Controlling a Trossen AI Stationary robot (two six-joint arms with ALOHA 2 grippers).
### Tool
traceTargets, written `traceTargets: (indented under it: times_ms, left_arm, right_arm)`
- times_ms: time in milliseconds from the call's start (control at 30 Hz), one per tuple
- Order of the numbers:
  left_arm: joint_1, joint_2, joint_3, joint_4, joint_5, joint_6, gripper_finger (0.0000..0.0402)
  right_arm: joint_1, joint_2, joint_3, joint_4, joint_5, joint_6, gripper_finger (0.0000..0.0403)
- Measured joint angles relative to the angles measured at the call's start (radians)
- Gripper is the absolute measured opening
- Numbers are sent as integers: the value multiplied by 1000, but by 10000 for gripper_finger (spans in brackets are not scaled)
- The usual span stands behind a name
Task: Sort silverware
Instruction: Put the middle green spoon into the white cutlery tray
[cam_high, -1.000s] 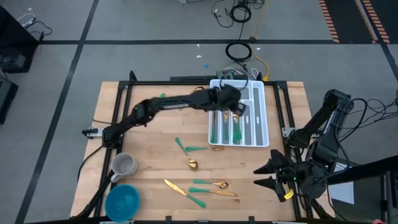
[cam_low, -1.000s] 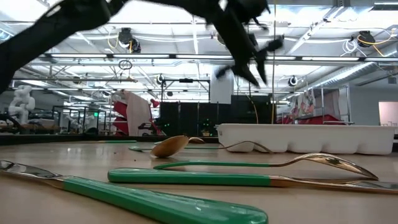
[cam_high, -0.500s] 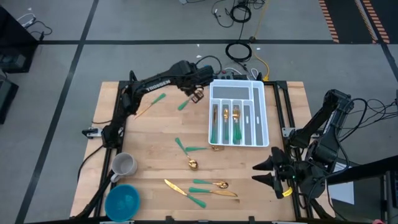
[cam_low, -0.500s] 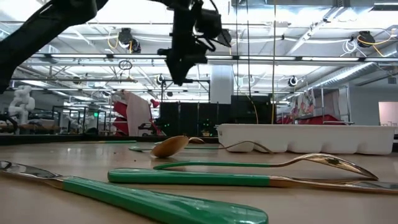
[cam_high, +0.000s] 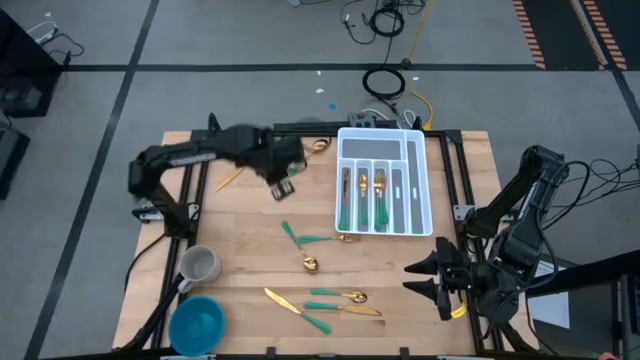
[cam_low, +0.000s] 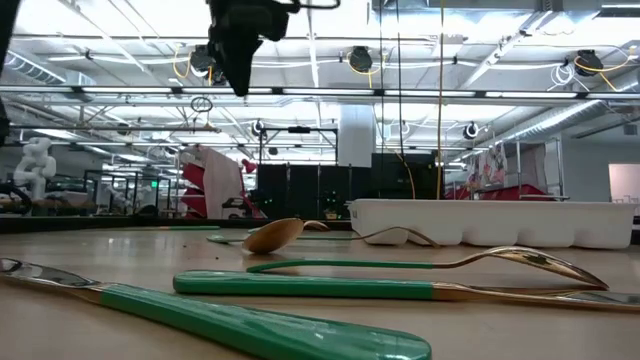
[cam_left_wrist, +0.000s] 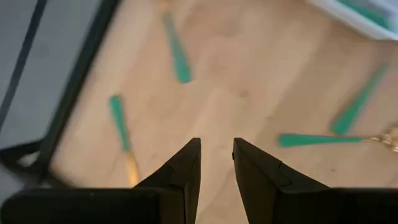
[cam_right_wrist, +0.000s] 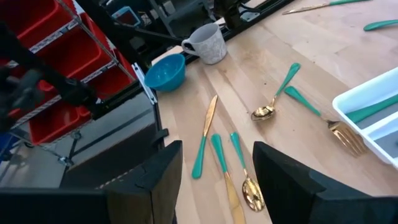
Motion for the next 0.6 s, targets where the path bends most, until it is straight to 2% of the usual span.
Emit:
traceTargets:
  times_ms: [167,333,467,600]
  left_arm:
    - [-176,-84,-210,321,104,-87,102]
    - [-266,-14,-319,545,103,-56,102]
    - [-282,81,-321,581,138,0,103]
    - [-325,171,-323,495,200,138,103]
  right_arm:
    - [0,8,0,-3,0,21,189]
    - [0,8,0,-1,0,33,189]
    - [0,8,0,-1,0,58,189]
    - [0,8,0,-1,-4,81,189]
